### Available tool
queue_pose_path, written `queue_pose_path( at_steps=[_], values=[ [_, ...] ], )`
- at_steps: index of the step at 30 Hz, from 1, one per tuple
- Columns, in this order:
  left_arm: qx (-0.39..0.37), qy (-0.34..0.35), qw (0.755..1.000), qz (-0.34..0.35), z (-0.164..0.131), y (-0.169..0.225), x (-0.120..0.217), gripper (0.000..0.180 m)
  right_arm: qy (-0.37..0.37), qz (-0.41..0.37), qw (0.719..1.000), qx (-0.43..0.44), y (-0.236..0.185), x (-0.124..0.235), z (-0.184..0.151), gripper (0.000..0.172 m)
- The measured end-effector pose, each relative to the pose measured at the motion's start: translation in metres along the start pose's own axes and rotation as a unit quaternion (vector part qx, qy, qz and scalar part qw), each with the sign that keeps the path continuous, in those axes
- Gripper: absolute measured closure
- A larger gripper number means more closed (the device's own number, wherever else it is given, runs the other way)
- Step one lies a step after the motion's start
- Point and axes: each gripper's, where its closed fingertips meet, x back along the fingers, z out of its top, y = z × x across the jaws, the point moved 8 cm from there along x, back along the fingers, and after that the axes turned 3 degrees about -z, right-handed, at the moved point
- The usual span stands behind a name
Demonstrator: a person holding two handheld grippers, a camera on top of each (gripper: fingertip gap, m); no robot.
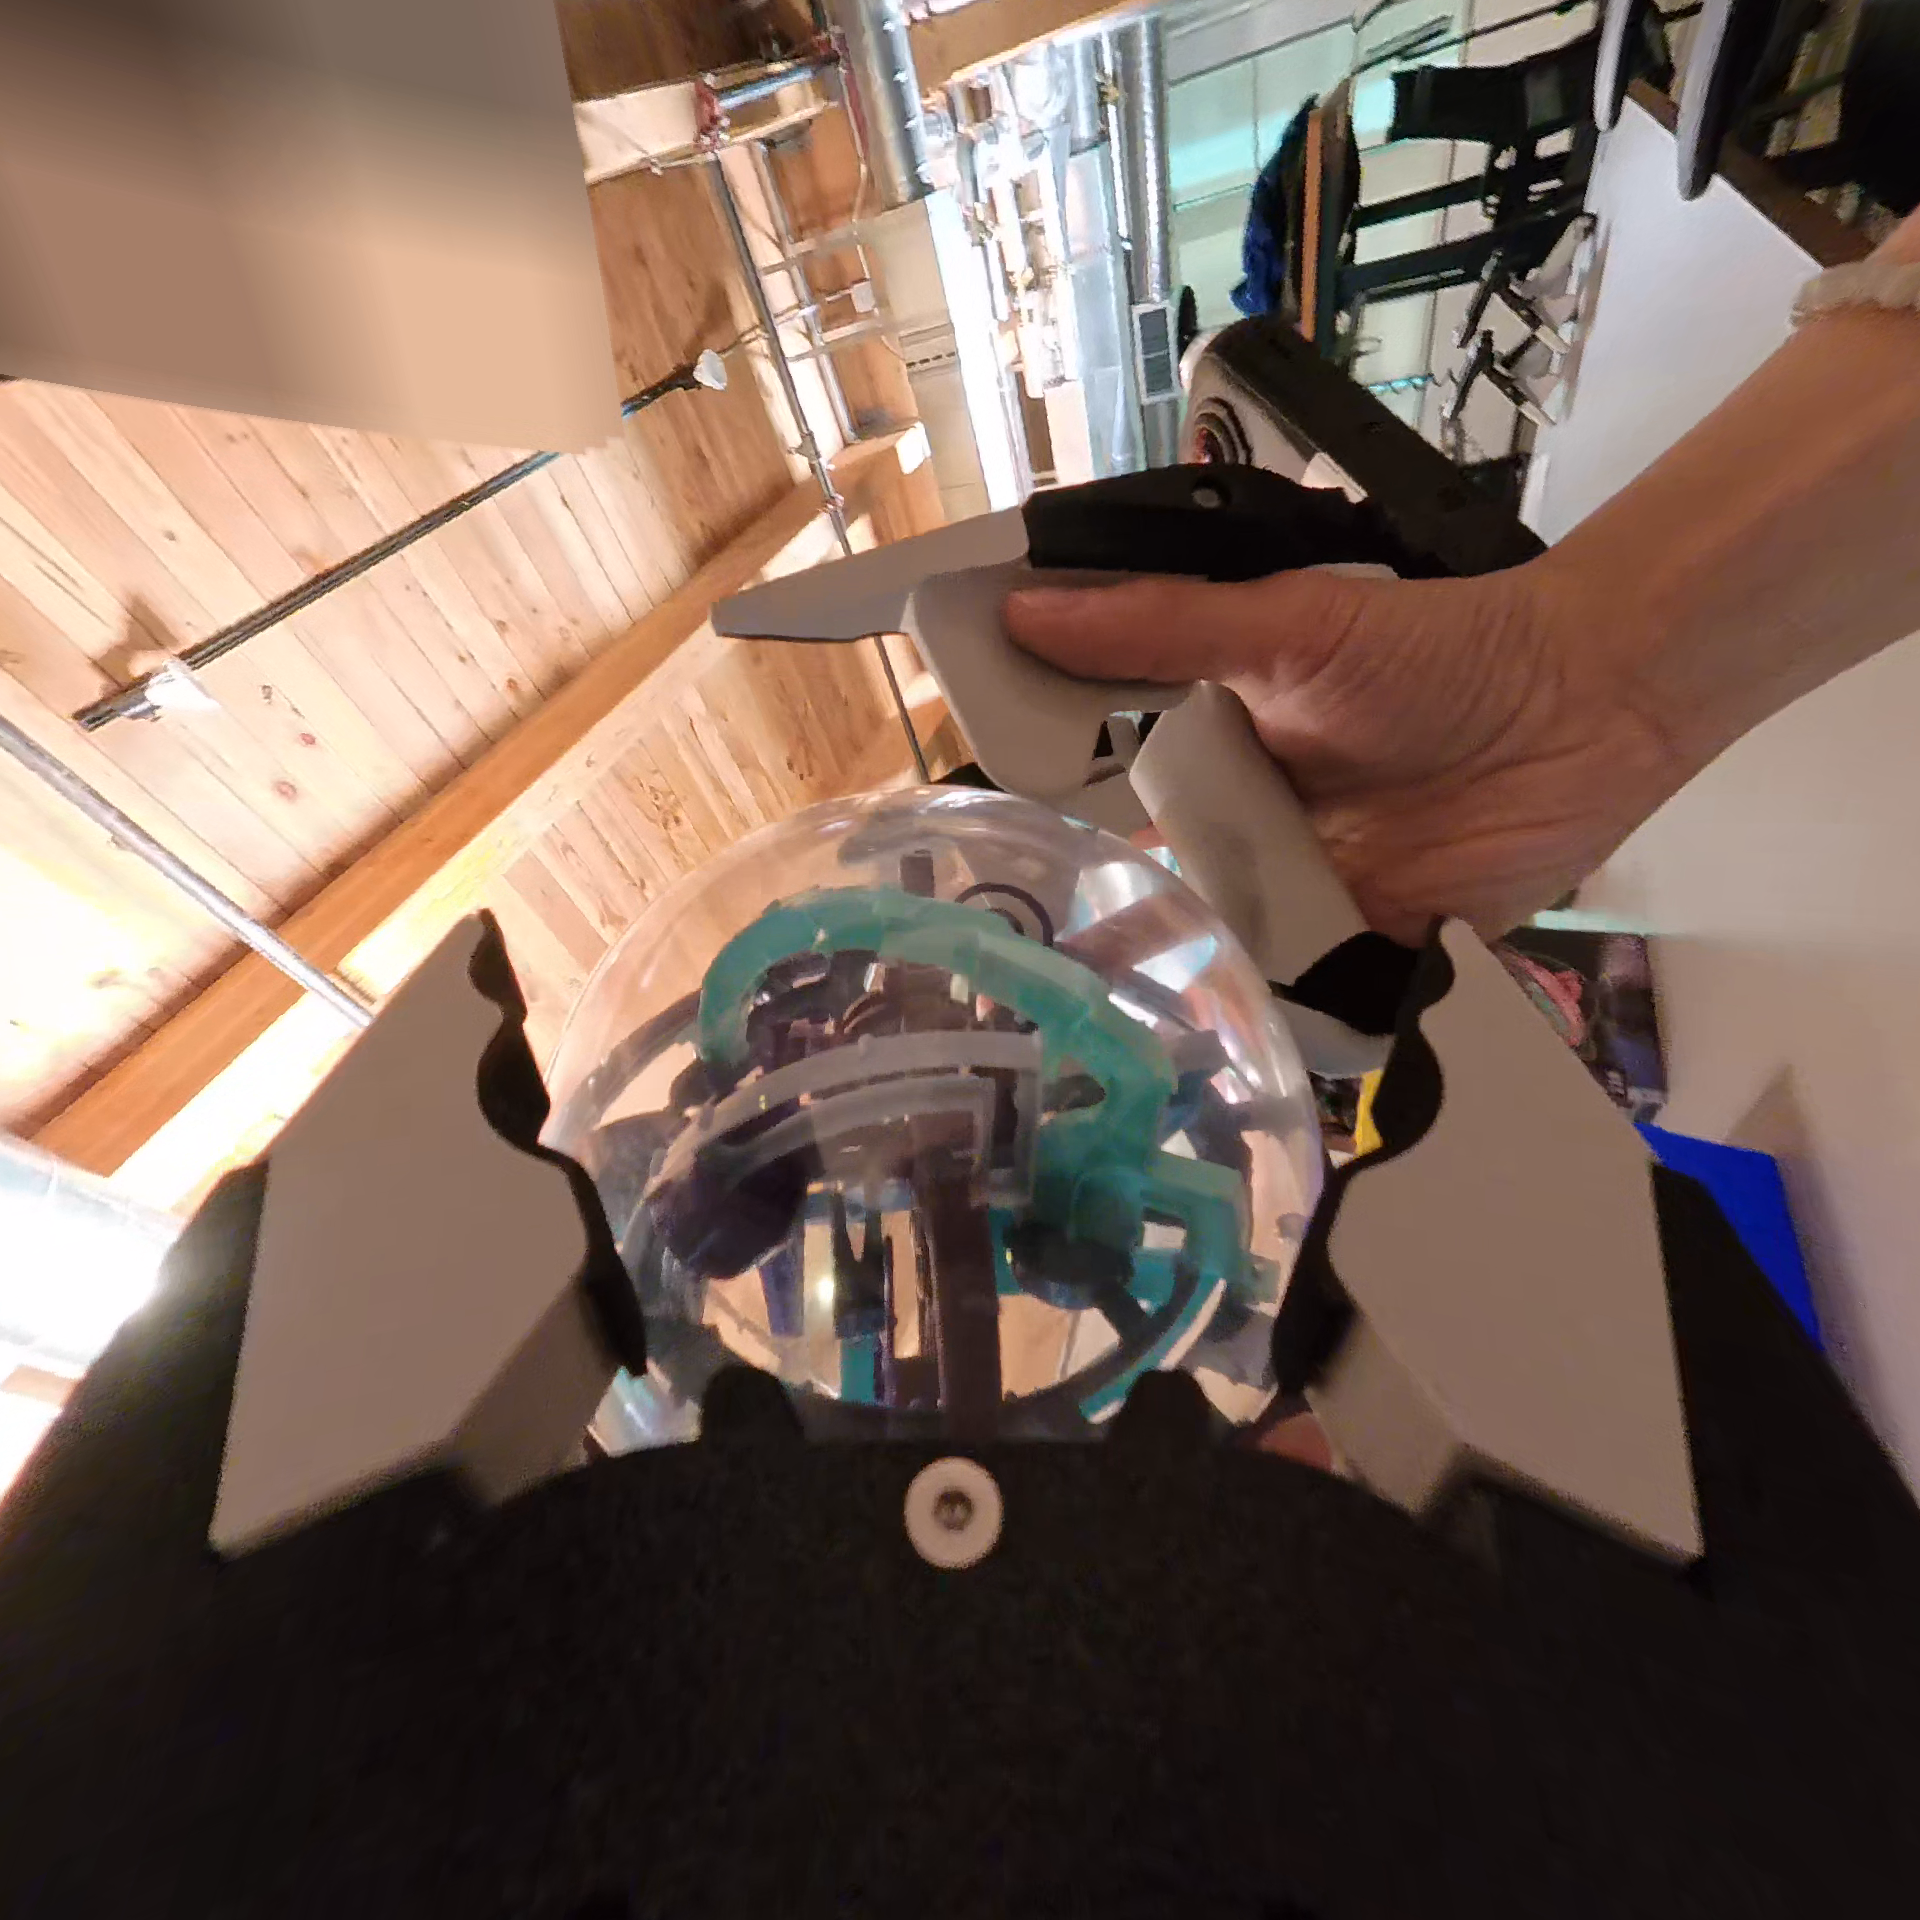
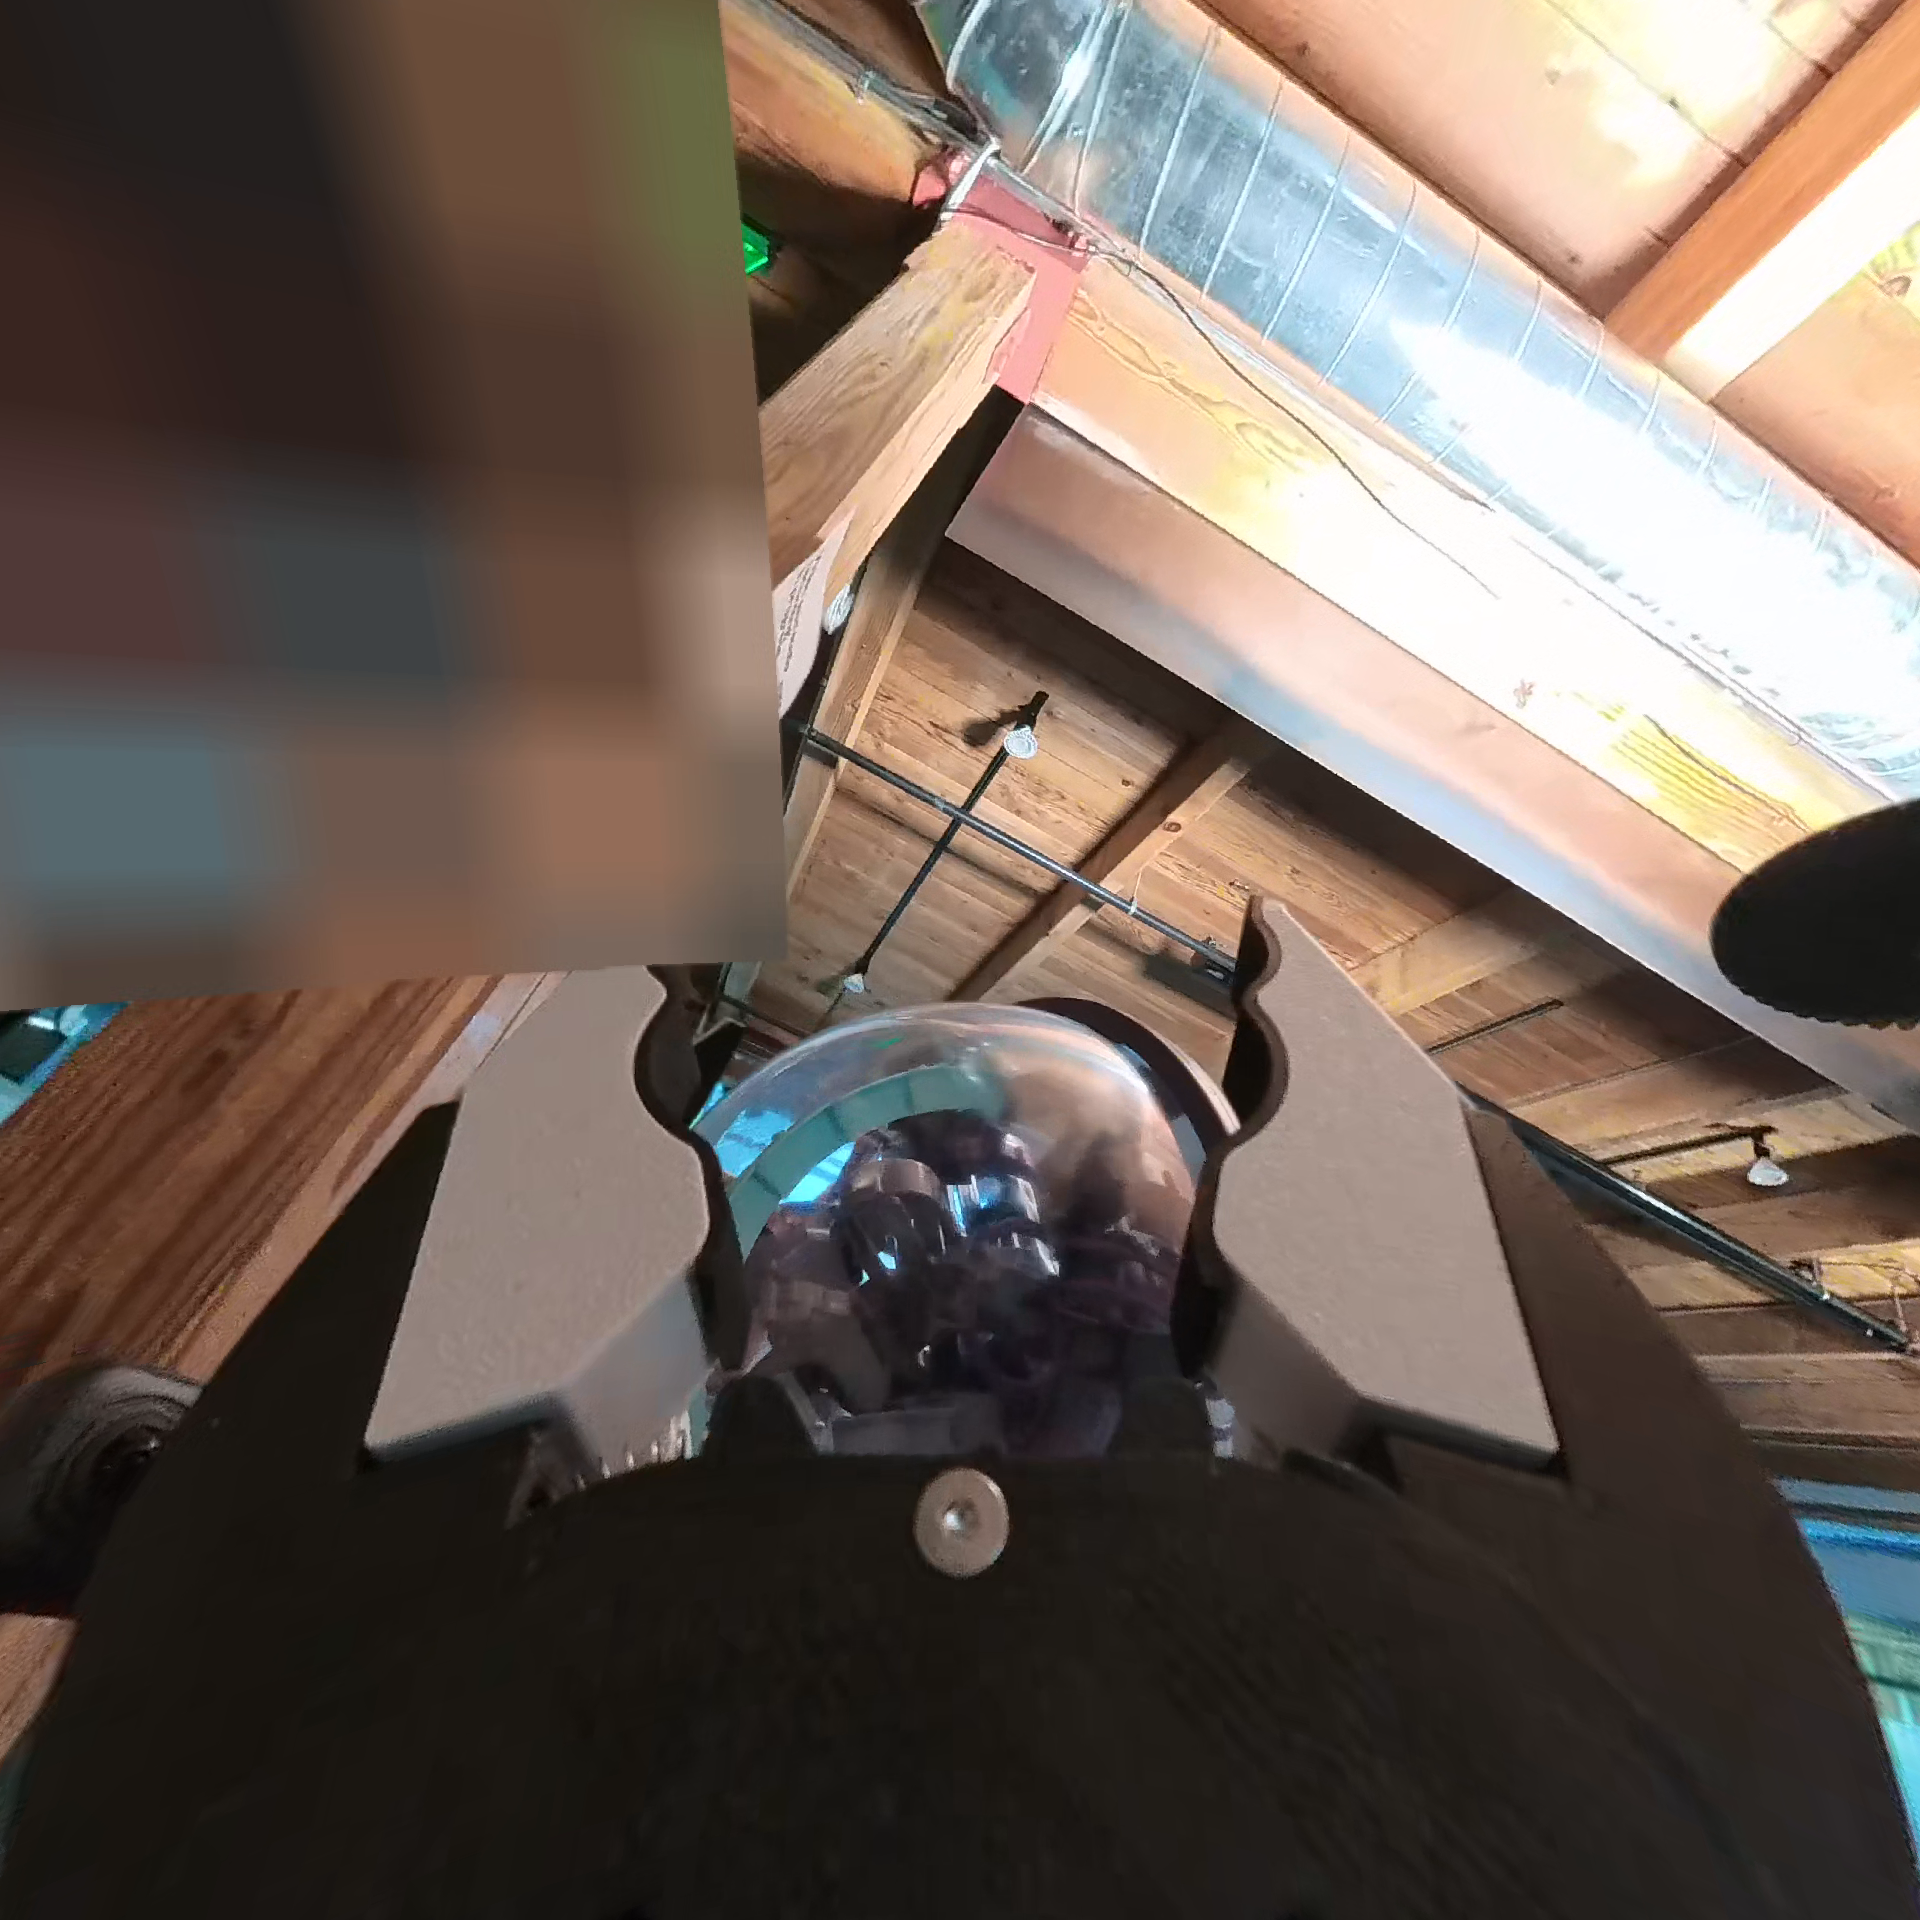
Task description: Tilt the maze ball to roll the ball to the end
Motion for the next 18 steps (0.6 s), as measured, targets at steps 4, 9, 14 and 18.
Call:
queue_pose_path(
  at_steps=[4,9,14,18],
  values=[
    [-0.007,0.036,0.998,0.058,0.005,-0.008,0.008,0.023,0.004,0.046,0.998,0.041,-0.022,-0.013,0.010,0.074],
    [-0.020,0.053,0.993,0.104,0.006,-0.016,0.018,0.023,-0.022,0.093,0.990,0.106,-0.048,-0.027,0.012,0.071],
    [-0.023,0.053,0.992,0.111,0.005,-0.019,0.022,0.023,-0.020,0.096,0.990,0.097,-0.052,-0.031,0.012,0.074],
    [-0.063,0.065,0.987,0.131,0.013,-0.020,0.024,0.023,-0.001,0.120,0.987,0.105,-0.061,-0.034,0.019,0.083]
  ],
)
